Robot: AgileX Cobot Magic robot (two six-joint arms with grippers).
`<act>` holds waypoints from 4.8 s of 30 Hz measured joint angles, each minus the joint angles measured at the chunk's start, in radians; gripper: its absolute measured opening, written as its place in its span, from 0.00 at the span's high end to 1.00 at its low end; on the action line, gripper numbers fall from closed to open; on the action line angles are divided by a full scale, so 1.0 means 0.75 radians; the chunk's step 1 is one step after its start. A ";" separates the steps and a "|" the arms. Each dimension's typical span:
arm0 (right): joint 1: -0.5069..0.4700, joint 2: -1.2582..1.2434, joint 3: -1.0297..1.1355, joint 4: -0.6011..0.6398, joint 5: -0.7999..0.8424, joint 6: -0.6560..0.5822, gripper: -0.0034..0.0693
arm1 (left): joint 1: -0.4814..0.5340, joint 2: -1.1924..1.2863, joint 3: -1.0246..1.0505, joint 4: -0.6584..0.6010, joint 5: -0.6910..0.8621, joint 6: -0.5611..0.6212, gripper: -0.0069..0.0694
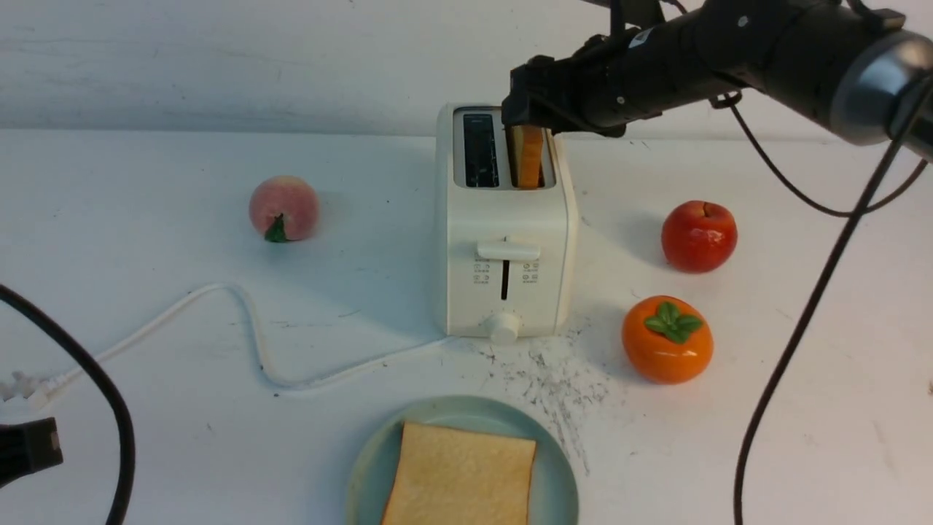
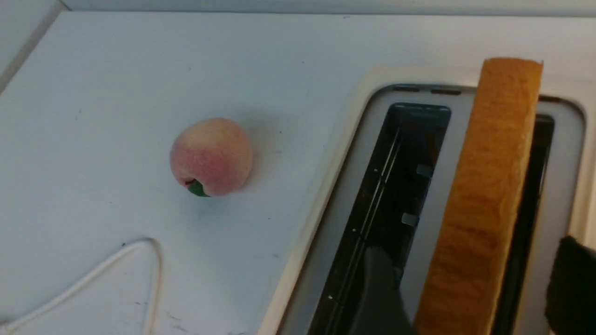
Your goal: Take toasted bread from bread machine on white table place on plate.
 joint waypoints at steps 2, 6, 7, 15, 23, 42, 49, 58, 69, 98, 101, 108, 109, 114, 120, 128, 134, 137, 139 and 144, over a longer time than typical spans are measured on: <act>0.000 0.003 -0.004 -0.019 0.011 0.000 0.50 | 0.000 0.000 0.000 0.000 0.003 0.000 0.93; 0.000 -0.040 -0.011 -0.130 0.093 0.003 0.85 | 0.000 0.000 0.000 -0.001 0.003 0.000 0.93; 0.000 -0.077 -0.009 -0.179 0.137 0.006 0.85 | 0.000 0.000 0.000 -0.002 0.003 0.000 0.93; 0.000 -0.553 -0.009 -0.323 0.406 0.029 0.84 | 0.000 0.000 0.000 -0.007 0.003 0.000 0.93; 0.000 -0.964 0.242 -0.268 0.625 0.066 0.84 | 0.000 0.000 0.000 -0.008 0.002 0.000 0.93; 0.229 -0.945 1.411 0.989 0.002 -0.698 0.84 | 0.000 0.000 0.000 -0.011 -0.026 0.000 0.93; 0.278 -0.727 1.411 1.191 -0.115 -0.825 0.84 | 0.000 0.000 0.000 -0.011 -0.026 0.000 0.93; 0.278 -0.668 1.412 1.290 -0.144 -0.869 0.81 | 0.000 0.000 0.000 -0.022 -0.007 0.000 0.93; 0.279 -0.591 1.412 1.317 -0.209 -0.994 0.66 | 0.000 0.000 0.000 -0.025 -0.007 0.000 0.92; 0.279 -0.691 1.411 -0.051 0.158 -0.303 0.44 | 0.000 0.000 0.000 -0.026 0.003 0.025 0.91; 0.279 -0.705 1.411 -0.071 0.175 -0.286 0.44 | 0.000 0.000 0.000 -0.026 0.003 0.025 0.91; 0.279 -0.848 1.260 -0.255 0.387 -0.120 0.63 | 0.000 0.000 0.000 -0.004 0.003 0.025 0.91; 0.279 -0.883 1.218 -0.297 0.423 -0.056 0.68 | 0.000 0.000 0.000 0.000 0.001 0.025 0.91; 0.279 -1.155 1.081 -0.541 0.516 0.197 0.95 | 0.000 0.000 0.000 0.005 -0.026 0.025 0.91; 0.279 -1.754 1.146 -0.919 0.376 0.605 0.98 | 0.000 0.000 0.000 0.006 -0.139 0.025 0.91; 0.279 -2.447 1.594 -1.198 0.204 0.891 0.97 | 0.000 0.000 0.000 0.006 -0.409 0.024 0.91; 0.279 -2.714 1.954 -1.301 -0.027 1.031 0.96 | 0.000 0.000 0.000 0.006 -0.604 0.024 0.91; 0.279 -2.714 2.032 -1.340 -0.130 1.041 0.96 | 0.000 -0.003 0.001 0.006 -0.605 0.024 0.90; 0.279 -2.714 2.047 -1.348 -0.152 1.043 0.96 | 0.000 -0.012 0.007 0.006 -0.605 0.024 0.90; 0.279 -2.714 2.084 -1.362 -0.194 1.044 0.95 | 0.000 -0.149 0.091 0.006 -0.598 0.024 0.90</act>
